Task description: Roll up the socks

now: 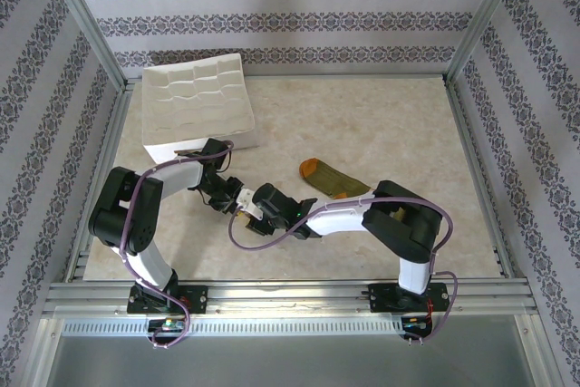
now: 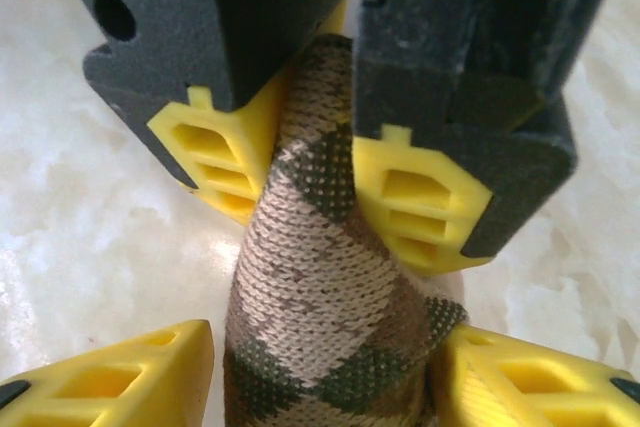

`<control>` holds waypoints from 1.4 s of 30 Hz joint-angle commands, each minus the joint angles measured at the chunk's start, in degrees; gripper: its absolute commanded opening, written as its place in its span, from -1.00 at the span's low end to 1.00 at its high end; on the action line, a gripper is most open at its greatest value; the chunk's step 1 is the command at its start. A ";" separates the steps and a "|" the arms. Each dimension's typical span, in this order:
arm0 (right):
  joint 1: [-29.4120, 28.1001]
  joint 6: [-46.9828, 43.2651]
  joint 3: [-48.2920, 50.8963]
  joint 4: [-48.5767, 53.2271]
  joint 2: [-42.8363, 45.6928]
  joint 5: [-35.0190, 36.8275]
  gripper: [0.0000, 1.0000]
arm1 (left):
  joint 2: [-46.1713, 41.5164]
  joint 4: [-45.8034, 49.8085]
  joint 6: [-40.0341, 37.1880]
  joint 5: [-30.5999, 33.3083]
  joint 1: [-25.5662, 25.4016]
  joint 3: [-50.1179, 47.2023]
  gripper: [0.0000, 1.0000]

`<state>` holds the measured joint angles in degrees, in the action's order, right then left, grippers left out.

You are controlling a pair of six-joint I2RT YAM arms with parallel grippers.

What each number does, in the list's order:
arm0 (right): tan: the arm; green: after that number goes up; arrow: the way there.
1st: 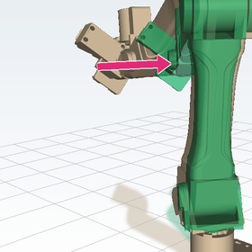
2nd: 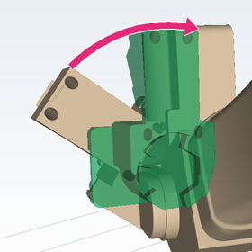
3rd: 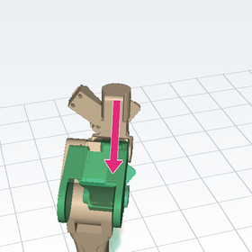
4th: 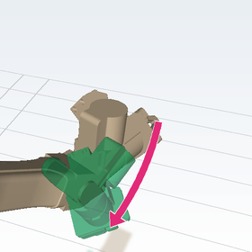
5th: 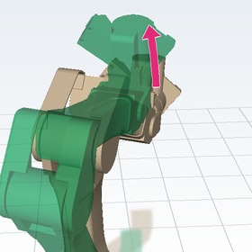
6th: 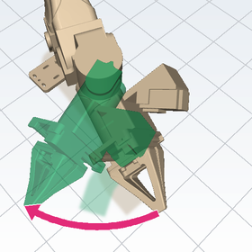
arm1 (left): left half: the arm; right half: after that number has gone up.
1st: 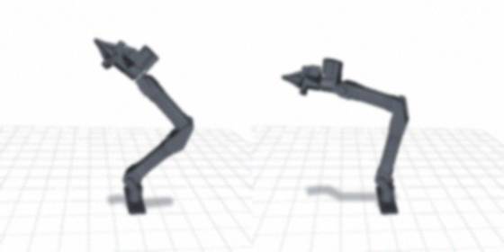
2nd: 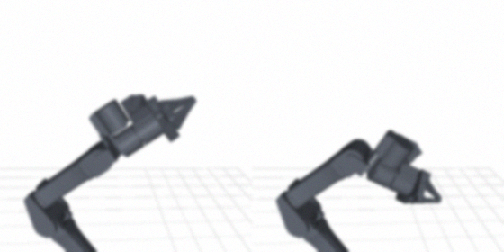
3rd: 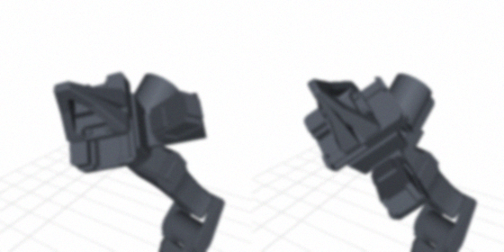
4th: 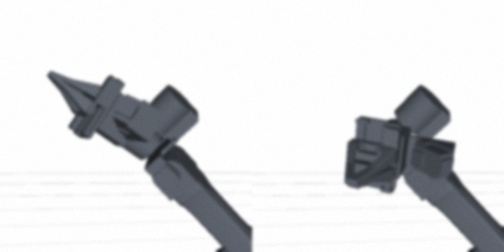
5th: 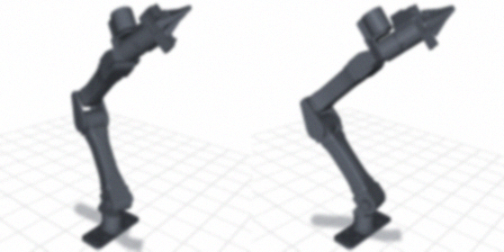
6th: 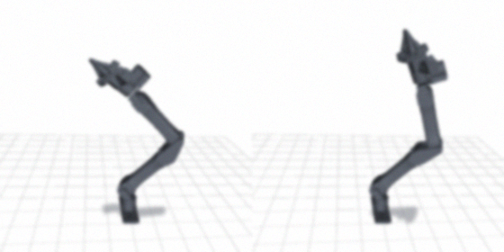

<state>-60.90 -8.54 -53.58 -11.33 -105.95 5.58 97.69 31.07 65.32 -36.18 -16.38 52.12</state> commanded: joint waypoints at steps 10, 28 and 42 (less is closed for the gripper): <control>-1.30 -6.33 8.48 -5.37 9.74 4.69 0.51 | 1.78 5.34 -2.39 4.80 -0.31 -1.28 -1.00; 2.81 4.28 -4.15 4.22 -3.83 -10.39 -0.58 | -0.88 1.37 -1.21 3.86 -0.24 -3.11 -0.70; 10.60 15.85 -2.06 5.62 -5.19 -33.25 -0.83 | -2.29 -16.30 0.01 -1.11 0.06 -7.38 0.12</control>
<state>-50.72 3.33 -57.10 -11.42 -107.72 -21.08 93.76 21.26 66.02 -35.38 -15.70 46.52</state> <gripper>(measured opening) 0.094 0.558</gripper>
